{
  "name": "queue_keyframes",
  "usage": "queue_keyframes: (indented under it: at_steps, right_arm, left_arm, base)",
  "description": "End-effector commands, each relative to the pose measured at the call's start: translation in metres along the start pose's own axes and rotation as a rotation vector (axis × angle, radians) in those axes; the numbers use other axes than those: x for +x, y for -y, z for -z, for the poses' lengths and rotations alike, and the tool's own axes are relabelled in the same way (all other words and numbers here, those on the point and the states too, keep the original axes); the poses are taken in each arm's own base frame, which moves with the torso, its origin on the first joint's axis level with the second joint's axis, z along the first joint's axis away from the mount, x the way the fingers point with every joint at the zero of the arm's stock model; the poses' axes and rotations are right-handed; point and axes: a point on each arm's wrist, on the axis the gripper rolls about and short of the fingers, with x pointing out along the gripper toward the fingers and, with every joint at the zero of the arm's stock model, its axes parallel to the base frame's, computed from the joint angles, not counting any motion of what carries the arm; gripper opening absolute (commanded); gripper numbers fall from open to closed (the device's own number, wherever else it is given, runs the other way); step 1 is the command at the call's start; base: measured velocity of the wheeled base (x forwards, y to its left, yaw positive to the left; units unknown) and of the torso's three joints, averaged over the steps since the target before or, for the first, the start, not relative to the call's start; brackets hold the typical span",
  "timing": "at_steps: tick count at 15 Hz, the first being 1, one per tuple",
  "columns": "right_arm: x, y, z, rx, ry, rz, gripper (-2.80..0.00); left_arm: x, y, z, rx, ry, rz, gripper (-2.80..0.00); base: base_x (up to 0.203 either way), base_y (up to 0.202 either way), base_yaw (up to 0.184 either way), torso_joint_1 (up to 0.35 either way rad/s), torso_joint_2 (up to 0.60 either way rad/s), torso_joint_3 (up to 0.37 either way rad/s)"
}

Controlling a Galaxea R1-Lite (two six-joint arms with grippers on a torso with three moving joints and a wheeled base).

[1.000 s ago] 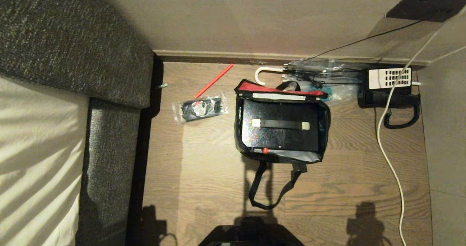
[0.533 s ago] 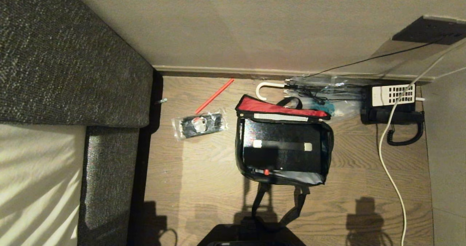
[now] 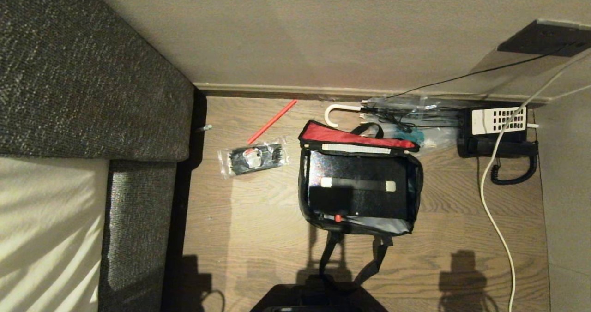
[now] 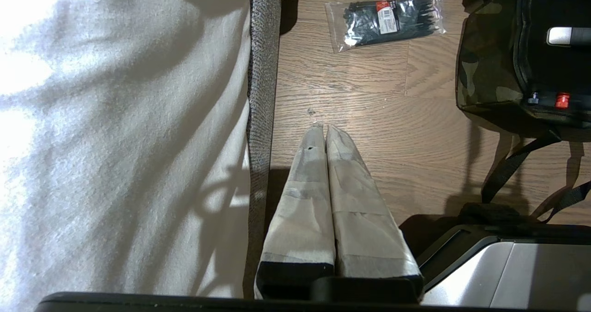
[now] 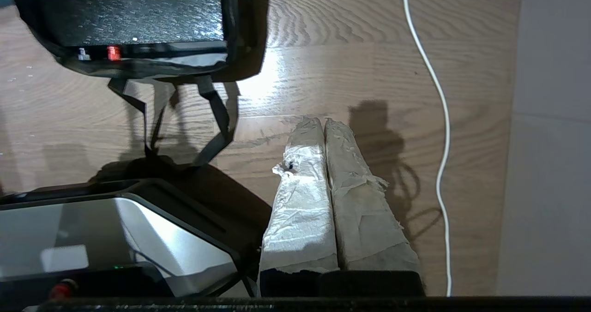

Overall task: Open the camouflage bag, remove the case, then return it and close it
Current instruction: Close the top of the storage box

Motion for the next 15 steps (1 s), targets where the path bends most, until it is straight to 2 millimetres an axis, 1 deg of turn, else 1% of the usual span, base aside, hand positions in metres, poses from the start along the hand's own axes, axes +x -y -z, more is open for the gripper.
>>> queue_keyframes:
  at_steps: [1,3,6,7,8,9,10,11,13,14,15]
  right_arm:
    - [0.0,0.0,0.0,-0.001,-0.002,0.0,-2.8]
    - [0.0,0.0,0.0,-0.025,-0.003,-0.016,-2.8]
    - [-0.001,-0.001,0.0,-0.054,-0.012,-0.048,-2.8]
    - [-0.002,-0.001,-0.001,-0.035,-0.014,-0.039,-2.8]
    - [-0.003,-0.001,-0.003,0.027,-0.014,-0.045,-2.8]
    - [-0.009,-0.002,-0.011,0.047,0.006,-0.058,-2.8]
    - [-0.019,-0.002,-0.025,0.05,0.036,-0.085,-2.8]
    - [-0.033,-0.003,-0.038,0.049,0.048,-0.111,-2.8]
    - [-0.059,-0.003,-0.057,0.043,0.053,-0.141,-2.8]
    - [-0.07,-0.004,-0.07,0.033,0.085,-0.149,-2.8]
    - [-0.069,-0.004,-0.081,0.032,0.069,-0.148,-2.8]
  left_arm:
    - [0.0,0.0,0.0,0.004,-0.002,-0.001,-2.8]
    - [0.0,0.0,0.0,0.014,-0.001,0.001,-2.8]
    - [0.0,0.0,0.0,0.097,-0.005,0.018,-2.8]
    - [-0.001,0.001,0.0,0.105,-0.009,0.034,-2.8]
    - [-0.001,0.001,-0.001,0.059,-0.021,0.034,-2.8]
    - [-0.002,0.001,0.0,0.053,-0.034,0.032,-2.8]
    - [-0.003,0.001,-0.006,0.03,-0.015,0.027,-2.8]
    - [-0.008,0.001,-0.02,0.004,0.014,0.026,-2.8]
    - [-0.017,0.001,-0.047,-0.033,0.022,0.03,-2.8]
    - [-0.02,0.001,-0.063,-0.065,-0.004,0.04,-2.8]
    - [-0.017,0.001,-0.077,-0.091,-0.051,0.053,-2.8]
  base:
    - [0.0,0.0,0.0,0.0,0.0,0.0]
    - [0.0,0.0,0.0,0.0,0.0,0.0]
    - [0.0,0.0,0.0,0.0,0.0,0.0]
    - [0.0,0.0,0.0,0.0,0.0,0.0]
    - [0.0,0.0,0.0,0.0,0.0,0.0]
    - [0.0,0.0,0.0,0.0,0.0,0.0]
    - [0.0,0.0,0.0,0.0,0.0,0.0]
    - [0.0,0.0,0.0,0.0,0.0,0.0]
    - [0.0,0.0,0.0,0.0,0.0,0.0]
    - [0.0,0.0,0.0,0.0,0.0,0.0]
    - [0.0,0.0,0.0,0.0,0.0,0.0]
